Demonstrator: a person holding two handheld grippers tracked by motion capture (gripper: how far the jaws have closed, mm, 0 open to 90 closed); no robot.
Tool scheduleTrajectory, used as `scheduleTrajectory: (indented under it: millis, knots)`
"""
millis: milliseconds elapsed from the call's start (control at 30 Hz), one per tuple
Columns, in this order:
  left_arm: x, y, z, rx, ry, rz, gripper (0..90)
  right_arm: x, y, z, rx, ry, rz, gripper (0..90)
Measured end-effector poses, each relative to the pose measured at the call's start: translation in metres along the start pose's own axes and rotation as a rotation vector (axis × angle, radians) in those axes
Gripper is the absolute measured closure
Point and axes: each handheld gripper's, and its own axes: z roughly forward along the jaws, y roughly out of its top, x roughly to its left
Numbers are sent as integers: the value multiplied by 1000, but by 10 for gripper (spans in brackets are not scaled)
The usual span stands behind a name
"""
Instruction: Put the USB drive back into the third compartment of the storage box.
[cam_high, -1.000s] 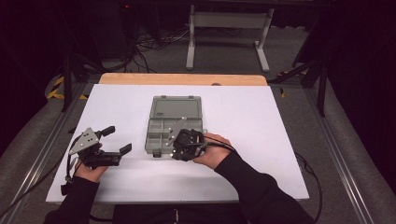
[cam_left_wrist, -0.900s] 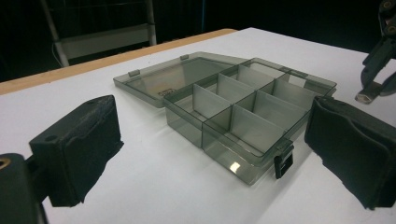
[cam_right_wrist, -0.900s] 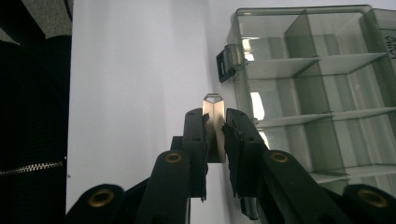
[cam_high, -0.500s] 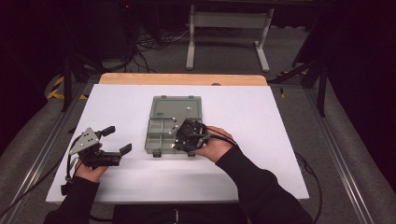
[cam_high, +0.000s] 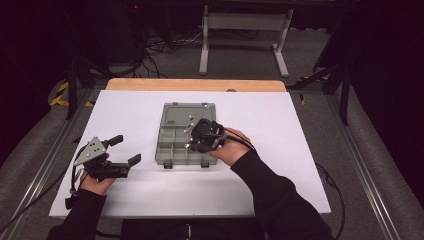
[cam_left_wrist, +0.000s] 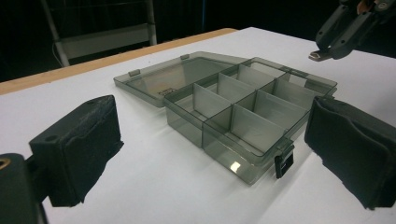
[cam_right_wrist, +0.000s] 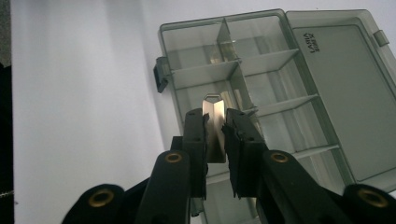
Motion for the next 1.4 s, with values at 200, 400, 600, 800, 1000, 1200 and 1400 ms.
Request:
scheduleTrajectory:
  millis: [200,400,600,800,1000,1200,1400]
  knots:
    - [0,0,0,0,0,0,45,-12,-3,2,1,-16,24,790]
    - [0,0,0,2,-1,1,45,-20,-5,6,-1,-26,54,790]
    - [0,0,0,1,-1,1,45,-27,-6,10,5,-44,83,791]
    - [0,0,1,3,-2,2,45,-34,-9,15,16,-58,107,791]
    - [0,0,1,7,-2,2,45,-40,-10,21,26,-67,126,791]
    - [0,0,1,7,-2,1,45,-48,-13,26,29,-72,151,790]
    - [0,0,1,8,-2,3,45,-54,-15,31,39,-81,166,791]
